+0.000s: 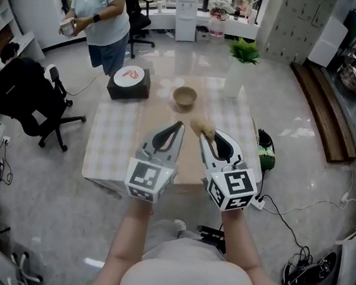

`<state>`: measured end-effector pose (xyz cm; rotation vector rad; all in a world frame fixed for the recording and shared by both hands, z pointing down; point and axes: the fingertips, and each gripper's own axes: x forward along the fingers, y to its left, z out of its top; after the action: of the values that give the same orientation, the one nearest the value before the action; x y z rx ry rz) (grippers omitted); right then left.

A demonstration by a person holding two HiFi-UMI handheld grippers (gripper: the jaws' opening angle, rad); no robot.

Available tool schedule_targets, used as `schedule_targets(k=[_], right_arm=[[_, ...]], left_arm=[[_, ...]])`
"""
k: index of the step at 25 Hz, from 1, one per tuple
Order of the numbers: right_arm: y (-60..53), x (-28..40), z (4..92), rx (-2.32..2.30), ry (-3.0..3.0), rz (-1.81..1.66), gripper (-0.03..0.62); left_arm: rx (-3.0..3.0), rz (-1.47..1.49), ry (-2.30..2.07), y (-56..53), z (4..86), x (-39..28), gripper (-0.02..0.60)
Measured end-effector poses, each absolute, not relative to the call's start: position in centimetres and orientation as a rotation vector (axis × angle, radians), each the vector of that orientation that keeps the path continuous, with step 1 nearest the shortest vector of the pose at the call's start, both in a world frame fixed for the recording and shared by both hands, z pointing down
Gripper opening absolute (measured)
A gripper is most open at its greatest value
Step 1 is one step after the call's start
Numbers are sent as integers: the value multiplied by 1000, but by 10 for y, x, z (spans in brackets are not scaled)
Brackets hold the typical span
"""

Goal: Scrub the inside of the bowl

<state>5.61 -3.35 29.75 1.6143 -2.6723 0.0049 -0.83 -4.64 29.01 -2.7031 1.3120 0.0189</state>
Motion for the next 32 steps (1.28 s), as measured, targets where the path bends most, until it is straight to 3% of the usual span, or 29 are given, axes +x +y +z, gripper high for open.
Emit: schedule_targets(k=[17, 32], right_arm=[[-143, 55, 313, 1628, -2613, 56, 87], [-226, 56, 332, 1722, -2502, 115, 87]], left_arm=[[-2756, -80, 1234, -159, 308, -22, 17], [-2894, -243, 963, -241, 349, -8, 271]])
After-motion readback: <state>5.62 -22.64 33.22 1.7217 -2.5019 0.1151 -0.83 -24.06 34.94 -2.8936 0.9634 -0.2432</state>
